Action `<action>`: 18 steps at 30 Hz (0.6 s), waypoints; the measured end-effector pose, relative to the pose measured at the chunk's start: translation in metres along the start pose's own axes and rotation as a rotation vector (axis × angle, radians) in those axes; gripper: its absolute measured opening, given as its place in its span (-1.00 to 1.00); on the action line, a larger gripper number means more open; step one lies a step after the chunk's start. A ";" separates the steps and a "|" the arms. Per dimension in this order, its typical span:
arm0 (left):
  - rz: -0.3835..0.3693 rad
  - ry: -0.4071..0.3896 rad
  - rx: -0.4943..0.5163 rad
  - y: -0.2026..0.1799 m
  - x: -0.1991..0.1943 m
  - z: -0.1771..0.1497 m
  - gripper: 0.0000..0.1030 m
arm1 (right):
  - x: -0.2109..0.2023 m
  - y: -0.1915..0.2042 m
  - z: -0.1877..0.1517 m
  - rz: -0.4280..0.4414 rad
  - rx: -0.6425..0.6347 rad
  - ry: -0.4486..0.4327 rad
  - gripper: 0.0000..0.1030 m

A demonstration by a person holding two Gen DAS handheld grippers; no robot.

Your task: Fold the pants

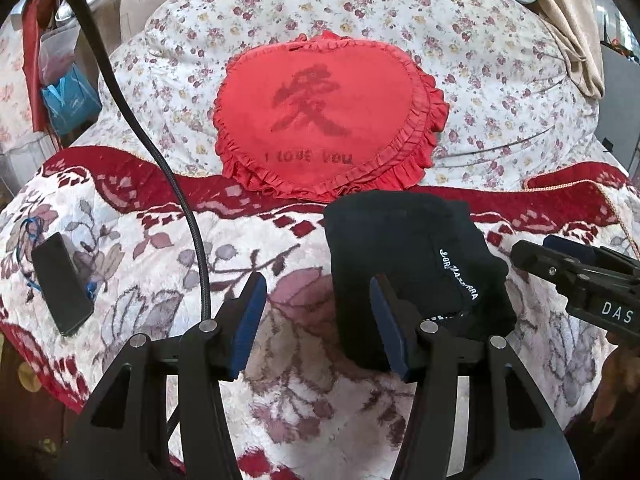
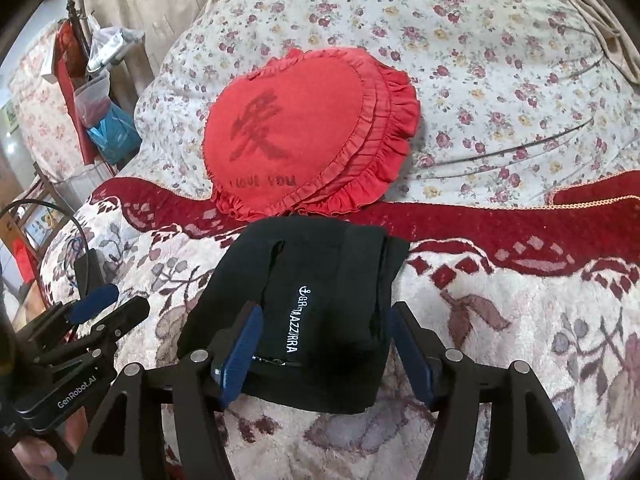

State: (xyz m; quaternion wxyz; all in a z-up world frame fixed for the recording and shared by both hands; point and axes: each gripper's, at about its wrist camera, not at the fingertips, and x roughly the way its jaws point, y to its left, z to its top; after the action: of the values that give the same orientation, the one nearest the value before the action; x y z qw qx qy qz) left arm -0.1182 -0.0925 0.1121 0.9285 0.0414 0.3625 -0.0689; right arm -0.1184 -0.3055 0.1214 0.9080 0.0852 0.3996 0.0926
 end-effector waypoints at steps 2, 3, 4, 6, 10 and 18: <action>0.000 -0.001 0.000 0.000 0.000 0.000 0.04 | 0.000 0.000 0.000 0.003 -0.002 0.000 0.24; 0.011 0.000 0.007 0.000 0.000 0.000 0.04 | 0.000 0.001 0.000 0.005 -0.003 0.000 0.24; 0.030 0.002 0.022 -0.002 0.001 0.000 0.04 | 0.000 0.001 0.000 0.008 -0.003 0.002 0.25; 0.043 0.004 0.041 -0.004 0.000 -0.001 0.04 | 0.002 0.003 0.000 0.008 -0.004 0.007 0.25; 0.068 -0.010 0.052 -0.006 -0.004 -0.005 0.31 | 0.005 0.005 -0.002 0.010 -0.005 0.019 0.26; 0.044 -0.032 0.029 -0.002 -0.007 -0.003 0.31 | 0.008 0.007 -0.002 0.007 -0.012 0.031 0.26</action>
State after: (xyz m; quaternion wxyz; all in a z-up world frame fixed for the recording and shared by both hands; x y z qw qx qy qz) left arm -0.1257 -0.0932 0.1141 0.9348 0.0616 0.3457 -0.0542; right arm -0.1156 -0.2967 0.1157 0.9019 0.0797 0.4126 0.0996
